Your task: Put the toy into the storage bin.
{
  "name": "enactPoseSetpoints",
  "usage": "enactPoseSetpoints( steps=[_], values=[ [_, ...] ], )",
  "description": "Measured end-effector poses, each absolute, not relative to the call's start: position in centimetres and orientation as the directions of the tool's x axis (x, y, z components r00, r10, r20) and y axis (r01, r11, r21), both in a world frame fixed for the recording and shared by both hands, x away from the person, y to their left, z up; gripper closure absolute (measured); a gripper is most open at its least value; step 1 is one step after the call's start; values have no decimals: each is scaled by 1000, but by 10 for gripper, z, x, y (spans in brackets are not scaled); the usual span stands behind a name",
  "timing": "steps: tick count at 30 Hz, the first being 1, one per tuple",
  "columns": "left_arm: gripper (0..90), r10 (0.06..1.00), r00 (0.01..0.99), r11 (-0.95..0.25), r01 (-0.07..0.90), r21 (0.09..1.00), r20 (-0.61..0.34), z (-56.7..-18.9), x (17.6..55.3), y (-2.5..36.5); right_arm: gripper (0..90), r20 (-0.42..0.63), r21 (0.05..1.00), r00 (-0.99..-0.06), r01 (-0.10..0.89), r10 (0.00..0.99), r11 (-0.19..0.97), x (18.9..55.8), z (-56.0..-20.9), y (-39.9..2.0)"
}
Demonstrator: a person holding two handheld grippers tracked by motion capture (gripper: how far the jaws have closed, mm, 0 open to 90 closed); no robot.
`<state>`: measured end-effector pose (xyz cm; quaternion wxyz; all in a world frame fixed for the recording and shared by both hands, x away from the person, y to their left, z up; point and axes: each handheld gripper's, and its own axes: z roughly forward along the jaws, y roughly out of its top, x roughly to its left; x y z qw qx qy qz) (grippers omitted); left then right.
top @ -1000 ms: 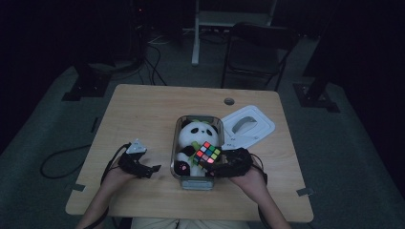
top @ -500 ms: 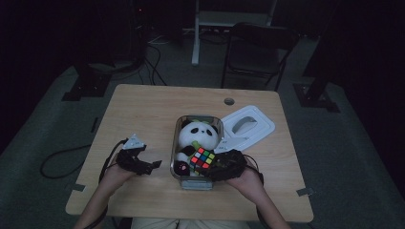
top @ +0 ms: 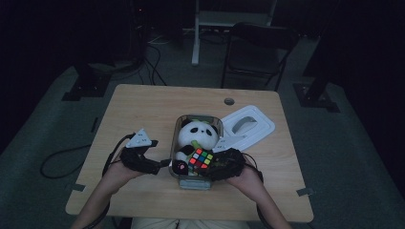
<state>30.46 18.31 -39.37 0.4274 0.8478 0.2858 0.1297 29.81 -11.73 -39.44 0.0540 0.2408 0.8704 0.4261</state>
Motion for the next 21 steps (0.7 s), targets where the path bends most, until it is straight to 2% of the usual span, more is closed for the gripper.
enactPoseSetpoints(
  steps=[2, 3, 4, 5, 6, 8, 10, 11, 12, 14, 16, 21],
  values=[
    [185, 572, 820, -475, 349, 808, -17, -388, 301, 179, 314, 122, 780, -879, 372, 461, 504, 297, -390, -120],
    [246, 558, 830, -476, 333, 814, -13, -385, 299, 176, 327, 110, 785, -880, 362, 463, 502, 295, -388, -122],
    [260, 558, 830, -476, 333, 814, -13, -385, 299, 176, 327, 110, 785, -880, 362, 463, 502, 295, -388, -122],
    [260, 516, 856, -485, 304, 820, -12, -380, 297, 170, 333, 102, 788, -879, 357, 466, 501, 294, -385, -123],
    [353, 507, 862, -483, 295, 824, -11, -379, 296, 169, 370, 101, 798, -877, 353, 470, 488, 292, -381, -125],
    [380, 484, 875, -475, 280, 834, -18, -376, 293, 164, 400, 99, 813, -873, 347, 477, 467, 291, -376, -129],
    [470, 458, 889, -476, 252, 843, -7, -372, 291, 157, 599, 92, 824, -868, 342, 489, 452, 289, -371, -133],
    [481, 438, 899, -471, 244, 848, -15, -370, 289, 153, 662, 83, 828, -864, 337, 497, 448, 288, -370, -134],
    [542, 420, 907, -474, 235, 848, -17, -369, 288, 150, 767, 84, 830, -863, 338, 498, 445, 287, -369, -134],
    [626, 372, 928, -502, 189, 844, 13, -368, 284, 140, 864, 57, 833, -859, 322, 509, 449, 285, -368, -133],
    [699, 363, 932, -512, 181, 840, 21, -368, 285, 136, 891, 48, 831, -857, 319, 513, 456, 285, -369, -133],
    [768, 345, 938, -520, 188, 833, 4, -374, 290, 124, 900, 56, 807, -862, 336, 504, 485, 290, -375, -127]
  ],
)
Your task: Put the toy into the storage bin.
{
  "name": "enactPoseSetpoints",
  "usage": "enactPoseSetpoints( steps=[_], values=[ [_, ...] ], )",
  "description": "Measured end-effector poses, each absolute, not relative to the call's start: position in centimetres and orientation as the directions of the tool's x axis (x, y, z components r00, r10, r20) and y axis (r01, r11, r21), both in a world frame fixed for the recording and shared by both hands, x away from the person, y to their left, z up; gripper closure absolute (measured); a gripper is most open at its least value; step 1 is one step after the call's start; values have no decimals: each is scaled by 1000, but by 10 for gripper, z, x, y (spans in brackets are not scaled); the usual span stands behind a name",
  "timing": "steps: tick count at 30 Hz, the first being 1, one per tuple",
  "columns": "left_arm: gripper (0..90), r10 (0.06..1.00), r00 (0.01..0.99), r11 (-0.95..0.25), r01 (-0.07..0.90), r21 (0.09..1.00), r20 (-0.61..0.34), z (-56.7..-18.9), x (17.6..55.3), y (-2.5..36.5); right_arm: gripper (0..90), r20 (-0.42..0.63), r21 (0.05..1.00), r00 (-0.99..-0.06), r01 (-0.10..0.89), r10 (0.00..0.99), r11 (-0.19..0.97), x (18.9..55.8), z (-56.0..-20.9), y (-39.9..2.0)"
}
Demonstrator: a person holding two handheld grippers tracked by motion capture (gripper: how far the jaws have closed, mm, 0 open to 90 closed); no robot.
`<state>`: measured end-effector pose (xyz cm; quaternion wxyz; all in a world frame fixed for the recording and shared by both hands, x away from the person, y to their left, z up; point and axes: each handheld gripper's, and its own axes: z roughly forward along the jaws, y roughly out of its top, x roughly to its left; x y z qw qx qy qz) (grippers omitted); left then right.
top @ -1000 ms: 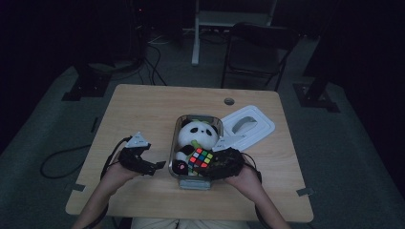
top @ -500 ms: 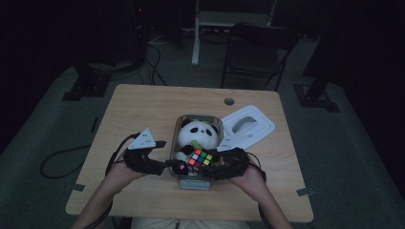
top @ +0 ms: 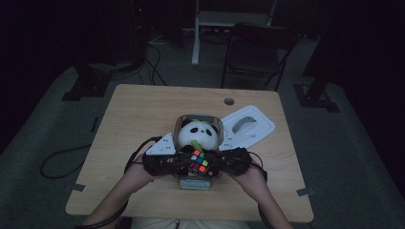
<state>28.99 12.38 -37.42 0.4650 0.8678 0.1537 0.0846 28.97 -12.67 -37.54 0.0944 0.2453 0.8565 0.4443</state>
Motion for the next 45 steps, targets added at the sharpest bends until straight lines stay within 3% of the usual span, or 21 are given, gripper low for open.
enactPoseSetpoints(
  steps=[17, 33, 45],
  values=[
    [900, 339, 940, -616, 188, 765, 42, -387, 304, 106, 900, 34, 770, -863, 344, 504, 537, 299, -386, -112],
    [900, 315, 946, -602, 263, 754, -78, -405, 322, 112, 900, 87, 714, -871, 394, 484, 579, 312, -400, -106],
    [900, 280, 958, -683, 241, 689, -57, -407, 325, 94, 900, 112, 683, -861, 430, 496, 591, 319, -406, -104]
  ],
)
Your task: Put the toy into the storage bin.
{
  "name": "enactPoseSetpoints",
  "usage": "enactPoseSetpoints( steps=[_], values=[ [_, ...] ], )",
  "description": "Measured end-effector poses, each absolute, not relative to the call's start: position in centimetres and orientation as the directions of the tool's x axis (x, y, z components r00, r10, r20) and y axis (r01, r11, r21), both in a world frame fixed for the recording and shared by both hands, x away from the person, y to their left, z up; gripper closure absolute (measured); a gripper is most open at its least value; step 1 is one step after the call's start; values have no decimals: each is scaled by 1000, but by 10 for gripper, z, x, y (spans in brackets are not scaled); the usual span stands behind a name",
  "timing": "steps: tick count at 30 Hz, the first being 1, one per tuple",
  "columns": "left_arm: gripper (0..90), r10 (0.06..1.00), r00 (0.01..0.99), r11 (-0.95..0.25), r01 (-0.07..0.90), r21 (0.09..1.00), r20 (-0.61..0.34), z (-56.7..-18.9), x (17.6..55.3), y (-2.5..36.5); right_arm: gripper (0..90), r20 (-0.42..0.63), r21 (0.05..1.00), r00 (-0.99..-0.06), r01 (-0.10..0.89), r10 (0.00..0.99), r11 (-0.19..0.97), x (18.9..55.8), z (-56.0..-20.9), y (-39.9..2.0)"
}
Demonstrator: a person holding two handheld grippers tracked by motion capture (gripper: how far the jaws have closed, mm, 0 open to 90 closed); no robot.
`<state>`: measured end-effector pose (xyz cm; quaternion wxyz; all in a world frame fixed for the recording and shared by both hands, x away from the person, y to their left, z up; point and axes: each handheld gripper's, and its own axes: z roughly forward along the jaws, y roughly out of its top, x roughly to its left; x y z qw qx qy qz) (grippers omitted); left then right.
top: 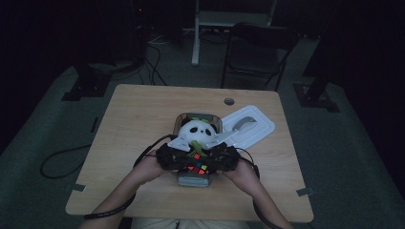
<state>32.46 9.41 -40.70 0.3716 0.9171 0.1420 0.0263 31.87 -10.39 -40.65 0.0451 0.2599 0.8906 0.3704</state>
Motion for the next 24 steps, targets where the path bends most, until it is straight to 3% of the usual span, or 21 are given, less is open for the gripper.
enactPoseSetpoints(
  steps=[15, 17, 18, 24],
  values=[
    [900, 258, 965, -633, 209, 745, -52, -396, 314, 95, 900, 163, 735, -851, 442, 500, 513, 315, -401, -117],
    [900, 259, 965, -630, 202, 750, -43, -393, 313, 98, 867, 170, 746, -852, 439, 495, 500, 315, -397, -120],
    [837, 270, 961, -619, 215, 756, -52, -391, 313, 99, 832, 177, 749, -854, 439, 489, 496, 315, -396, -120],
    [764, 311, 949, -588, 236, 774, -53, -383, 313, 105, 824, 150, 760, -849, 426, 506, 491, 316, -389, -120]
  ],
)
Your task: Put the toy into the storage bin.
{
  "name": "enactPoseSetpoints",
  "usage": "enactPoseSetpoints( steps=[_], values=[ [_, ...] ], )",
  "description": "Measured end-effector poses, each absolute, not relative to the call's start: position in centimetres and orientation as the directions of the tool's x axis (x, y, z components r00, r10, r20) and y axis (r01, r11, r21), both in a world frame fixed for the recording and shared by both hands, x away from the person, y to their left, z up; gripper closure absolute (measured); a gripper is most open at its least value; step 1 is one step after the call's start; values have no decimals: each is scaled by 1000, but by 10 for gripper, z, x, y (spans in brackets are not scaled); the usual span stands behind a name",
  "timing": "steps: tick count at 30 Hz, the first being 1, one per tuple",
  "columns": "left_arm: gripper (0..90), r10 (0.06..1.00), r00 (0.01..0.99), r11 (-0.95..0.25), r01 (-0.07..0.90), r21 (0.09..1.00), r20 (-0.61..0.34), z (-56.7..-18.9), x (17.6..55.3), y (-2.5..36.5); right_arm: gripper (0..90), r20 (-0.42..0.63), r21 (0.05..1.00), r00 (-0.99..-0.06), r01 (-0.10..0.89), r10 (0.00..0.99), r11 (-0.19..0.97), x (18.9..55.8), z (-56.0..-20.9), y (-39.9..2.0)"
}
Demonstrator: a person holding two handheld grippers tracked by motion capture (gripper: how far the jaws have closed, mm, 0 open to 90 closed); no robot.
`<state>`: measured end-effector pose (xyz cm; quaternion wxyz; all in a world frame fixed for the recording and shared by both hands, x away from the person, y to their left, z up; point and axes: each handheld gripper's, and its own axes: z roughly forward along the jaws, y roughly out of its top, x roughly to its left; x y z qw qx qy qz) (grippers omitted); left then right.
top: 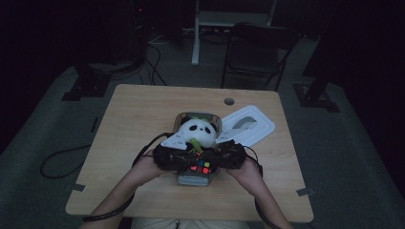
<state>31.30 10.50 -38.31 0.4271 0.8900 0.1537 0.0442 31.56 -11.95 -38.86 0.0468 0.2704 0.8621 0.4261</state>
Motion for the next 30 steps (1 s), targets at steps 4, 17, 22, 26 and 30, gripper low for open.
enactPoseSetpoints(
  steps=[4, 17, 22, 26, 30],
  values=[
    [765, 308, 951, -609, 230, 759, -41, -386, 312, 103, 898, 121, 751, -853, 413, 508, 515, 317, -387, -113],
    [900, 335, 942, -653, 218, 725, 18, -393, 319, 100, 900, 50, 709, -849, 401, 526, 580, 327, -388, -92],
    [900, 330, 943, -680, 202, 705, 47, -397, 320, 99, 900, 59, 695, -863, 396, 502, 600, 331, -394, -86],
    [900, 333, 942, -691, 210, 691, 47, -400, 325, 97, 900, 43, 672, -857, 404, 513, 620, 336, -397, -83],
    [900, 335, 941, -696, 211, 686, 50, -402, 327, 100, 900, 52, 669, -856, 413, 514, 618, 338, -399, -80]
  ],
)
